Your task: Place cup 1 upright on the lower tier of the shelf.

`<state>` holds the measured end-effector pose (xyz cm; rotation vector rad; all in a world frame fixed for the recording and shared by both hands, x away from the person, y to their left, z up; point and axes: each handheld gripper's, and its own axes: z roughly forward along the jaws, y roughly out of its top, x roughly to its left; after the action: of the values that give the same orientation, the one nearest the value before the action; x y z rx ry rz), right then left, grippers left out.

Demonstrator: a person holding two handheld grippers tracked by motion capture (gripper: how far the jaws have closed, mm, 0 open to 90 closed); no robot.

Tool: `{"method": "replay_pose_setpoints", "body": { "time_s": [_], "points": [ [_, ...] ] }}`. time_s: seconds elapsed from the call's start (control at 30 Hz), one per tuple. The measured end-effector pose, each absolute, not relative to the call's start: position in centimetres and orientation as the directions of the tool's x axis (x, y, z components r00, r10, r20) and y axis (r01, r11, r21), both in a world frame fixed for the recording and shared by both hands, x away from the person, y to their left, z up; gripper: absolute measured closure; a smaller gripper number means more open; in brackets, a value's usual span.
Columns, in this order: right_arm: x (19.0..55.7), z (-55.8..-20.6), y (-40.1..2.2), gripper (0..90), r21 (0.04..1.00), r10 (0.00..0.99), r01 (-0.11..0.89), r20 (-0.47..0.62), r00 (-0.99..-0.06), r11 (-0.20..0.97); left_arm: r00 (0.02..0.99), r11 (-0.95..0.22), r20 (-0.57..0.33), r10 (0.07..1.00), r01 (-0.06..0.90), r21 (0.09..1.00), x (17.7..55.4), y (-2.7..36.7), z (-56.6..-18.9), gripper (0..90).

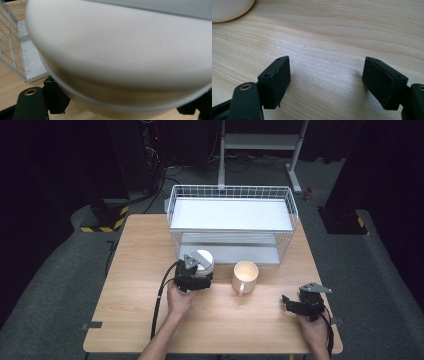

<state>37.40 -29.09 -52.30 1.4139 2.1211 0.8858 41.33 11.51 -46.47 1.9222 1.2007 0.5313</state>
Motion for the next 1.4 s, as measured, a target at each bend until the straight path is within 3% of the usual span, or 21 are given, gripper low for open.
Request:
{"method": "replay_pose_setpoints", "body": {
  "time_s": [1.4],
  "points": [
    [37.4, -52.3, -29.1, 22.9, 0.716, 0.924, 0.643, -0.01, -0.381, 0.273, 0.389, -0.209, -0.037, 0.92, 0.569, 0.795, 48.1, 11.0, -47.4, 19.3]
  ]
}}
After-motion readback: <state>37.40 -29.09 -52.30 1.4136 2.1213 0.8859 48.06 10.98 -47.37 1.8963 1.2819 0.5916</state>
